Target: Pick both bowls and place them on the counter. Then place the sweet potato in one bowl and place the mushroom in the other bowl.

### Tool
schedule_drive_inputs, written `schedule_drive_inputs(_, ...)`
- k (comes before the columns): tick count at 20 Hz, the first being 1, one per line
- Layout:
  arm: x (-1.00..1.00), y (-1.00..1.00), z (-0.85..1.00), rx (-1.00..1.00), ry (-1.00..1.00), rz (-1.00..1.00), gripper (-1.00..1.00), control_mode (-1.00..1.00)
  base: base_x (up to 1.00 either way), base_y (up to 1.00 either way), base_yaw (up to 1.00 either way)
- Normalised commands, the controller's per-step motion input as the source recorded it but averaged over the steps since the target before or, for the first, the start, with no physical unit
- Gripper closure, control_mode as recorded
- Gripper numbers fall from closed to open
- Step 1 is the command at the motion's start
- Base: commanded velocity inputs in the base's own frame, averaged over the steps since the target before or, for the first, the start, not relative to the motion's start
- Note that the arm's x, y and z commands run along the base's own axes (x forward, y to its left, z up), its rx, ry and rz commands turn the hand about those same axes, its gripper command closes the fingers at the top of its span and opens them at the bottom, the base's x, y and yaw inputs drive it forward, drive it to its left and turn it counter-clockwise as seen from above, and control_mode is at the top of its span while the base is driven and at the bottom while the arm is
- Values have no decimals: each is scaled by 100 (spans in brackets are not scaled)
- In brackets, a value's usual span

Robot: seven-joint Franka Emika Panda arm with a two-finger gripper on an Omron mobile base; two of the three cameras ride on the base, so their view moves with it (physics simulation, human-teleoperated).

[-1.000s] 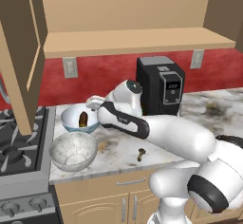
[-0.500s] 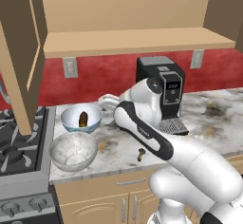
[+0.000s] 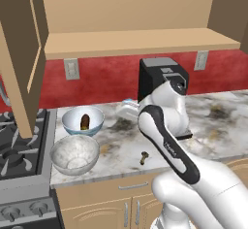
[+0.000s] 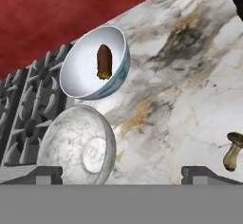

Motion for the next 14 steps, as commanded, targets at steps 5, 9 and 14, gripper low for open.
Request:
schedule_drive_inputs(5,-26,-32,-2,-2,42,-7,-100,-100,0,0,0)
schedule_drive_inputs(9,-5,-35,-7,-6,55,-3,-100,-100,0,0,0)
schedule_drive_inputs(14,-1,-23,-16,-13,46,0,-100,-100,0,0,0)
